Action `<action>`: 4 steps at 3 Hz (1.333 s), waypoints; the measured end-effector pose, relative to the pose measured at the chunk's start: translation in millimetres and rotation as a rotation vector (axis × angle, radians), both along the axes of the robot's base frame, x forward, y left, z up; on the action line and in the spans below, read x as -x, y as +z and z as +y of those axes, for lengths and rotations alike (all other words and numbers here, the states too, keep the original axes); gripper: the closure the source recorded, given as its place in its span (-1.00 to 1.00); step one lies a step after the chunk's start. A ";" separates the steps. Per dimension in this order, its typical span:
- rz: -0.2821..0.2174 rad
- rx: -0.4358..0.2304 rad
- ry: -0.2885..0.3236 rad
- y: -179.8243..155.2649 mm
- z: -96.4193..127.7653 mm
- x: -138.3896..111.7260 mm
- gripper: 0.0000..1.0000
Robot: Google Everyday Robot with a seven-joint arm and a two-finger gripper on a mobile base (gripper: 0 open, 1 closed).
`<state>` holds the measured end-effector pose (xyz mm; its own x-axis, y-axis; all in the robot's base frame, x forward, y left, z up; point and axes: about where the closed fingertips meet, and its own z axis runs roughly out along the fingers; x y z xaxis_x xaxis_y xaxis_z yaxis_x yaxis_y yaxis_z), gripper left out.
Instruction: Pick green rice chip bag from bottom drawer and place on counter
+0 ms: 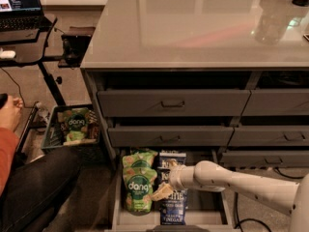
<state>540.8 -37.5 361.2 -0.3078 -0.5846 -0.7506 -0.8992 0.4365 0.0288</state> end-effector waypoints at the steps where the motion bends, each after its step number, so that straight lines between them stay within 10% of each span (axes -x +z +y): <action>1: -0.026 0.002 0.010 -27.4 5.4 -8.5 -1.00; 4: -0.132 0.034 0.133 -107.8 20.9 -45.1 -1.00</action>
Offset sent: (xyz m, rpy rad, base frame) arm 0.0460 0.0149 -0.1046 -0.0196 -0.1225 0.0974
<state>585.9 -16.6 253.4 -0.1262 -0.6396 -0.7583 -0.9442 0.3118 -0.1059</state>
